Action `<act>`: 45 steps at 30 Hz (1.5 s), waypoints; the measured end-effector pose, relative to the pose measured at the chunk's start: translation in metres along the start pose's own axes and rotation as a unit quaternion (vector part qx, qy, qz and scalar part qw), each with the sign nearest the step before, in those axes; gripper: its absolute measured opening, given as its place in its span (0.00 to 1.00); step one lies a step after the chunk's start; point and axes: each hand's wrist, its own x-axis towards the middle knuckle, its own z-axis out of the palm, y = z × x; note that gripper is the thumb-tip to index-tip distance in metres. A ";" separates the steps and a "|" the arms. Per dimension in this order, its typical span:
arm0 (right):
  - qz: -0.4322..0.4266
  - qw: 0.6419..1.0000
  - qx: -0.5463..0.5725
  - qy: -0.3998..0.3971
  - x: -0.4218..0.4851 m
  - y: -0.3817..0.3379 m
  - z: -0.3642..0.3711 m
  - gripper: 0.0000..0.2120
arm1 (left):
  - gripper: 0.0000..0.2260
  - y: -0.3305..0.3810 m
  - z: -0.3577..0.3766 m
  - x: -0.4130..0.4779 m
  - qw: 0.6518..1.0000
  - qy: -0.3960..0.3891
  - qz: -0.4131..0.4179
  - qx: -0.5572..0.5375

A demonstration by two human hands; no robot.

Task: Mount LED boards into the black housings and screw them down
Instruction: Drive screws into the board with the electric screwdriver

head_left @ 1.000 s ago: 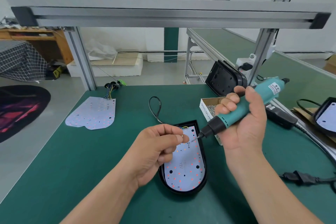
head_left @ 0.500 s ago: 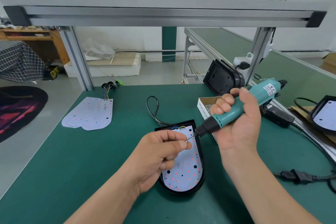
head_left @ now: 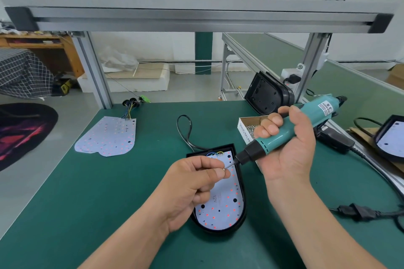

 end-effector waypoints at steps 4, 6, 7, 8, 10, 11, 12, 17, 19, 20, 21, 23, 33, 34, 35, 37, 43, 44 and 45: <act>-0.001 1.000 -0.007 -0.003 -0.001 0.001 0.000 0.05 | 0.14 0.000 0.000 -0.001 1.000 -0.001 0.009 0.012; -0.003 1.000 -0.011 -0.006 -0.001 0.001 0.000 0.05 | 0.13 -0.001 0.000 -0.001 1.000 -0.002 0.018 0.021; -0.004 1.000 -0.013 -0.008 -0.001 0.001 0.000 0.05 | 0.12 -0.001 0.001 -0.002 0.999 0.000 0.025 0.025; -0.005 1.000 -0.017 -0.009 0.000 0.002 0.000 0.05 | 0.10 -0.001 0.001 -0.002 0.999 0.006 0.034 0.032; -0.008 0.999 -0.034 -0.005 0.000 0.004 0.000 0.05 | 0.06 0.000 0.003 -0.002 0.995 0.031 0.057 0.078; -0.010 0.999 -0.044 0.000 0.001 0.006 0.000 0.05 | 0.05 0.000 0.003 -0.003 0.990 0.046 0.070 0.113; -0.009 0.999 -0.053 0.005 0.001 0.007 0.000 0.06 | 0.05 0.000 0.002 -0.003 0.984 0.059 0.083 0.144; 0.011 0.998 -0.054 0.035 0.005 0.012 -0.004 0.08 | 0.05 -0.003 0.001 -0.001 0.968 0.093 0.111 0.207; 0.019 0.998 -0.045 0.046 0.007 0.013 -0.007 0.09 | 0.06 -0.003 0.001 0.000 0.968 0.087 0.109 0.206; 0.022 0.998 -0.042 0.050 0.007 0.013 -0.008 0.10 | 0.06 -0.003 0.001 0.000 0.970 0.083 0.107 0.204; 0.024 0.997 -0.040 0.055 0.007 0.013 -0.009 0.10 | 0.06 -0.003 0.001 0.000 0.971 0.078 0.104 0.202; 0.026 0.997 -0.036 0.060 0.008 0.013 -0.010 0.10 | 0.04 -0.002 0.001 0.000 0.971 0.070 0.102 0.204; 0.032 0.997 -0.033 0.064 0.010 0.014 -0.013 0.10 | 0.07 -0.004 0.002 0.000 0.976 0.054 0.107 0.181; 0.032 0.997 -0.034 0.065 0.010 0.014 -0.013 0.10 | 0.07 -0.004 0.003 0.000 0.977 0.051 0.105 0.176; 0.033 0.997 -0.034 0.065 0.010 0.014 -0.013 0.10 | 0.07 -0.003 0.004 -0.001 0.978 0.049 0.102 0.174; 0.036 0.997 -0.031 0.065 0.010 0.014 -0.013 0.10 | 0.08 -0.002 0.004 -0.002 0.980 0.043 0.096 0.171; 0.044 0.996 -0.017 0.070 0.010 0.012 -0.012 0.10 | 0.08 0.009 -0.008 0.003 0.975 0.116 0.098 0.162; 0.045 0.997 -0.016 0.067 0.010 0.011 -0.012 0.10 | 0.06 0.011 -0.015 0.006 0.963 0.153 0.110 0.194; 0.047 0.997 -0.016 0.064 0.010 0.011 -0.012 0.10 | 0.03 0.012 -0.022 0.010 0.941 0.190 0.117 0.253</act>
